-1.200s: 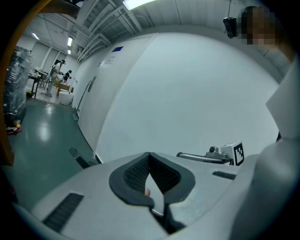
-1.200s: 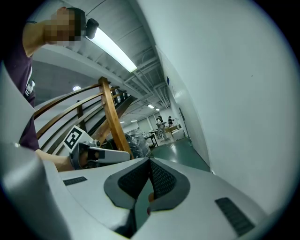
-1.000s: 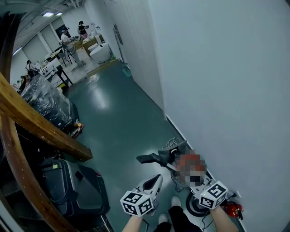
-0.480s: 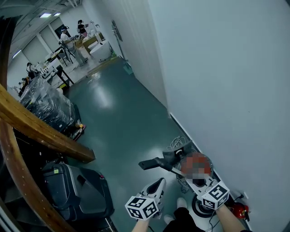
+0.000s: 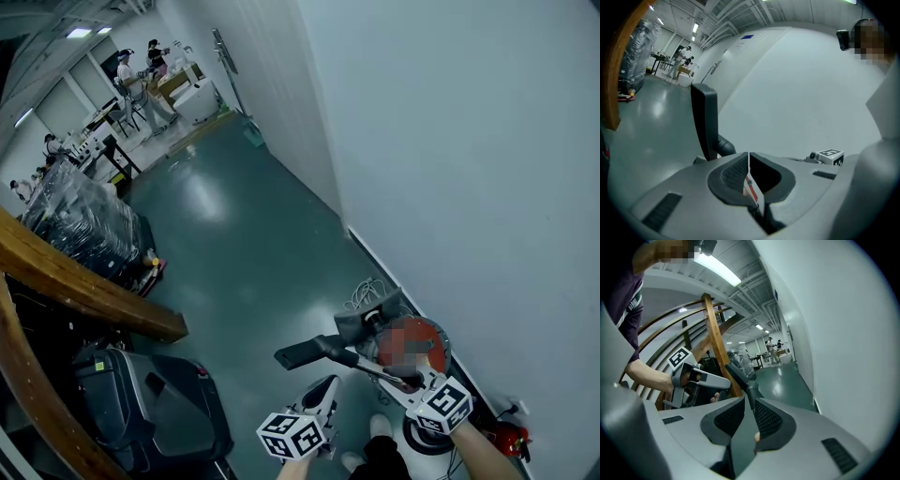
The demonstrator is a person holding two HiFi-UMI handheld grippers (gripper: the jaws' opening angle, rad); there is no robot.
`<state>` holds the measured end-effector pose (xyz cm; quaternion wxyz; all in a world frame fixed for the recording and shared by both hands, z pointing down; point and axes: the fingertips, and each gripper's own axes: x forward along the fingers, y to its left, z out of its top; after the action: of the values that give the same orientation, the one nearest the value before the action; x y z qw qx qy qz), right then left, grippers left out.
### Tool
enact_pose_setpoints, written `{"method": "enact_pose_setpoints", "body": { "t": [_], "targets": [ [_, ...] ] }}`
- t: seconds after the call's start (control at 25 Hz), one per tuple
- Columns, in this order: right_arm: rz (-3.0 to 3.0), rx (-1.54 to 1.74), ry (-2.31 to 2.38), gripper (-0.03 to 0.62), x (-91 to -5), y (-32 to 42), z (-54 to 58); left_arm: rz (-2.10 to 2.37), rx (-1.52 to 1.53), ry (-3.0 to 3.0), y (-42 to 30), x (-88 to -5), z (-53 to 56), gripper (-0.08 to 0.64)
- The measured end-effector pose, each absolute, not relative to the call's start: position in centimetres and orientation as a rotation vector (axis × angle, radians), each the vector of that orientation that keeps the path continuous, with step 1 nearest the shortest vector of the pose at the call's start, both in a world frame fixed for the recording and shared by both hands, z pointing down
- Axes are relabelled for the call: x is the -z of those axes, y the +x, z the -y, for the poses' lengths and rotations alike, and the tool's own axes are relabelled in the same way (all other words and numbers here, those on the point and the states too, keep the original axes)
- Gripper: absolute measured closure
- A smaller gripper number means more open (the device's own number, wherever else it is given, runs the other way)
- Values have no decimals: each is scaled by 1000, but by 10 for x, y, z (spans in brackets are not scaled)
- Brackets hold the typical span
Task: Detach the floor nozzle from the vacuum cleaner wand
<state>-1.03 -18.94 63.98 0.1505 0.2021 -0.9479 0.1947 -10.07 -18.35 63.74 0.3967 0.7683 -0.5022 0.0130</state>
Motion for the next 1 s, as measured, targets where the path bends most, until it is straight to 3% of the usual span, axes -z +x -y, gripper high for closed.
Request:
{"method": "enact_pose_setpoints", "body": {
  "t": [0.56, 0.88, 1.0],
  "targets": [
    [2578, -427, 380, 433, -746, -47, 207, 1239, 15, 1881, -105, -696, 202, 520],
    [2550, -308, 313, 434, -762, -57, 208, 1225, 29, 1880, -105, -695, 205, 518],
    [2547, -293, 309, 436, -763, -56, 208, 1205, 49, 1864, -103, -698, 206, 472]
  ]
}}
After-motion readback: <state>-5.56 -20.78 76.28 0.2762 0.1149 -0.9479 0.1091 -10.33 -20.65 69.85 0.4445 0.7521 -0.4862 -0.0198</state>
